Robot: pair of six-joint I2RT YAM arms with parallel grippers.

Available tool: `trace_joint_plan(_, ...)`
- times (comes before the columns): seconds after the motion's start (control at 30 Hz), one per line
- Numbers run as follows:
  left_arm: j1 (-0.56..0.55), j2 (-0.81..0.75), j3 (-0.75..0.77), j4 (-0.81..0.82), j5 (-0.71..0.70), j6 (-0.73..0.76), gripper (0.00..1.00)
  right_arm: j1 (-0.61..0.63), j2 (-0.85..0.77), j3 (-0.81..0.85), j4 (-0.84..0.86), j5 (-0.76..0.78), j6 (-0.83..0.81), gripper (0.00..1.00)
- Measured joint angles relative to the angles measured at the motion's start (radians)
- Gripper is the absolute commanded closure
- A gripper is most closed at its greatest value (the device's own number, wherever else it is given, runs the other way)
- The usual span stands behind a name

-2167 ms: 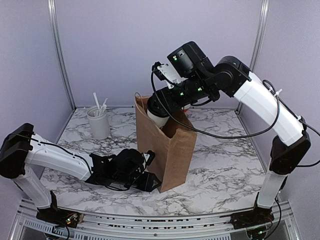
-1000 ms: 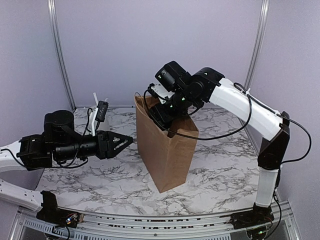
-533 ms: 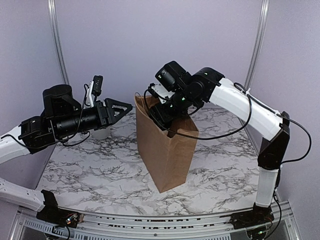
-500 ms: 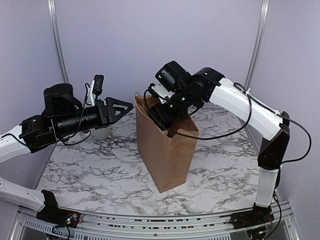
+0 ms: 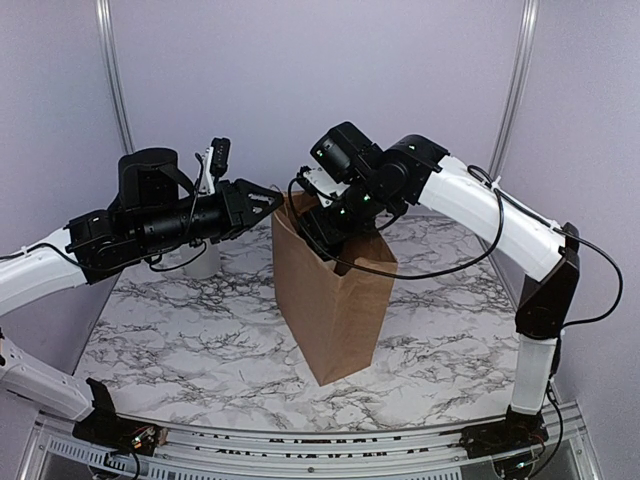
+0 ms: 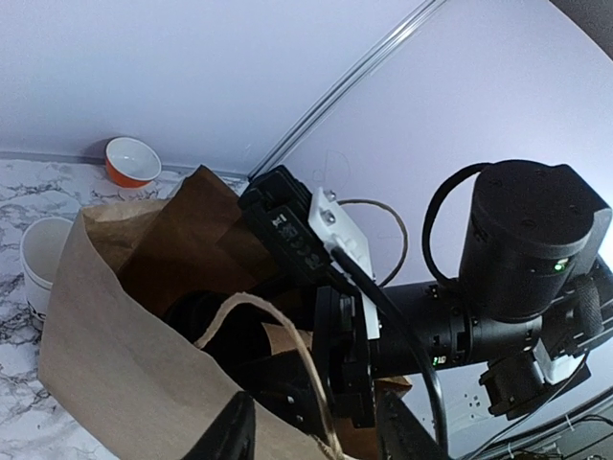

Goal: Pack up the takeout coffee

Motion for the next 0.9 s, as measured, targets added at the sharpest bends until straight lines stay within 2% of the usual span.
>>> trace_joint_plan(0.07, 0.000, 0.012, 0.001, -0.002, 0.002, -0.002, 0.70, 0.000, 0.000, 0.000, 0.000, 0.000, 0.000, 0.33)
trace_joint_plan(0.17, 0.000, 0.018, 0.001, -0.002, 0.004, 0.001, 0.89, 0.000, 0.000, 0.000, 0.000, 0.000, 0.000, 0.33)
trace_joint_plan(0.27, 0.000, 0.017, 0.001, -0.002, 0.005, 0.008, 1.00, -0.001, 0.010, 0.016, -0.005, -0.002, 0.000, 0.33)
trace_joint_plan(0.63, 0.000, -0.043, -0.038, -0.005, 0.047, 0.006, 1.00, -0.032, 0.060, 0.043, 0.018, -0.039, 0.001, 0.34)
trace_joint_plan(0.9, 0.000, -0.106, -0.074, -0.023, 0.050, 0.002, 1.00, -0.066, 0.055, -0.116, 0.068, -0.050, 0.008, 0.35)
